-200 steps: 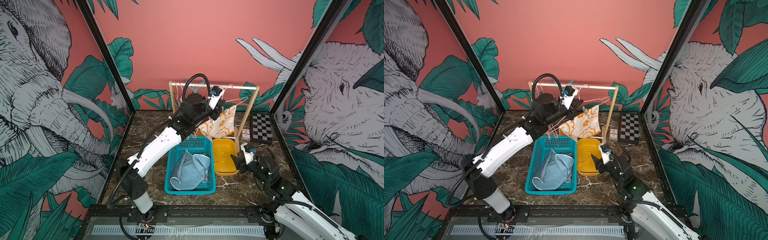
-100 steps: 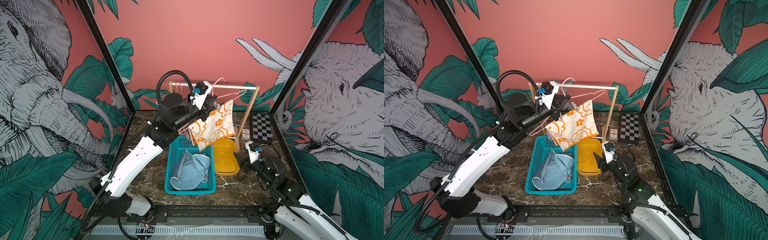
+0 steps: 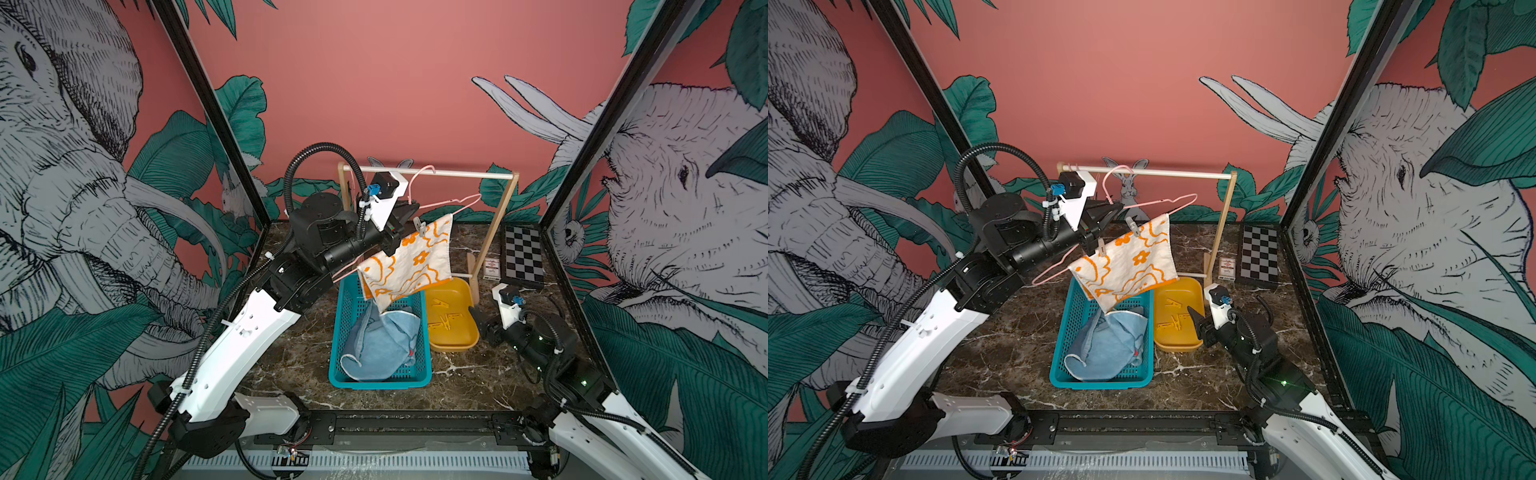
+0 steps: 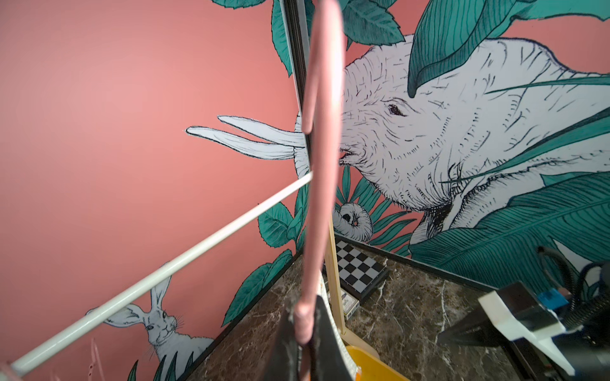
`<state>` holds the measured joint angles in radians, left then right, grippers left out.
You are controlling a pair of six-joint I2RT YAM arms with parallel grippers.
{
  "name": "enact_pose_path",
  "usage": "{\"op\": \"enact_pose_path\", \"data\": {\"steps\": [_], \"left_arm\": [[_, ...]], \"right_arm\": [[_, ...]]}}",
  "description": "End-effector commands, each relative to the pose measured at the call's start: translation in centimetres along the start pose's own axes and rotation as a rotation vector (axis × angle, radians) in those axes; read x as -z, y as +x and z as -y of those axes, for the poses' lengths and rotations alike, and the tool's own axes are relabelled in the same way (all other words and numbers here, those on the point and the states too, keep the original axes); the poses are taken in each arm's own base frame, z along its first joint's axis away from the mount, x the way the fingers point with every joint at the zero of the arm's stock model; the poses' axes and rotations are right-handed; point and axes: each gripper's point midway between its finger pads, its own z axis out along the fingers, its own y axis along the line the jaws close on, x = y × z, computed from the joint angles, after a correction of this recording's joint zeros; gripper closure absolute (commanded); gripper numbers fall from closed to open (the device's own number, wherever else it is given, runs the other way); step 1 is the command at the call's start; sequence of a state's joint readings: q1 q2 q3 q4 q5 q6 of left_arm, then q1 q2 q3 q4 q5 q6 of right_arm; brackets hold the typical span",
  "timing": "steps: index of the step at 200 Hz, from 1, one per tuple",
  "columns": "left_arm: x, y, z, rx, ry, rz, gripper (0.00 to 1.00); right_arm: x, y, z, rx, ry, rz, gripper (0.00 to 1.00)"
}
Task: Remove the clothespins securing towels to the hanger
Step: Remove the clothespin from the hanger.
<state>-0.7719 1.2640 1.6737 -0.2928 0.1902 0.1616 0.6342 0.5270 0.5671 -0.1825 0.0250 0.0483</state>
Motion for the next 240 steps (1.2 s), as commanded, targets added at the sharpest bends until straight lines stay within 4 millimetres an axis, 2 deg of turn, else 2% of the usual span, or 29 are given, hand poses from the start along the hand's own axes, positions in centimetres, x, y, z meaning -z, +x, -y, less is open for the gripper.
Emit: {"op": "enact_pose_path", "data": {"steps": [1, 28, 61, 126, 150, 157, 189, 223, 240], "left_arm": [[2.2, -0.3, 0.6, -0.002, 0.011, -0.008, 1.0], [3.4, 0.7, 0.8, 0.0, 0.001, -0.033, 1.0], [4.3, 1.8, 1.1, -0.001, 0.005, -0.069, 1.0], [4.0, 4.7, 1.9, 0.026, 0.054, -0.146, 1.0], [3.8, 5.3, 2.1, 0.087, 0.115, -0.132, 1.0], [3.8, 5.5, 1.2, 0.11, 0.111, -0.126, 1.0], [3.7, 5.9, 0.9, 0.14, 0.157, -0.113, 1.0], [3.7, 5.8, 1.8, 0.138, 0.237, -0.109, 1.0], [3.8, 5.5, 2.9, 0.142, 0.306, -0.097, 1.0]], "right_arm": [[0.5, -2.4, -0.8, 0.004, -0.054, 0.065, 0.37], [0.4, -3.2, -2.2, 0.008, -0.131, 0.093, 0.37], [0.1, -4.3, -4.7, 0.035, -0.281, 0.113, 0.38], [-0.3, -7.4, -8.5, 0.098, -0.513, 0.171, 0.38], [-0.8, -8.7, -9.2, 0.114, -0.559, 0.182, 0.38], [-0.9, -9.0, -9.4, 0.118, -0.568, 0.186, 0.38], [-1.2, -10.4, -10.1, 0.143, -0.619, 0.196, 0.37], [-1.8, -11.4, -10.7, 0.152, -0.655, 0.198, 0.37], [-2.2, -11.7, -10.8, 0.15, -0.667, 0.195, 0.37]]}}
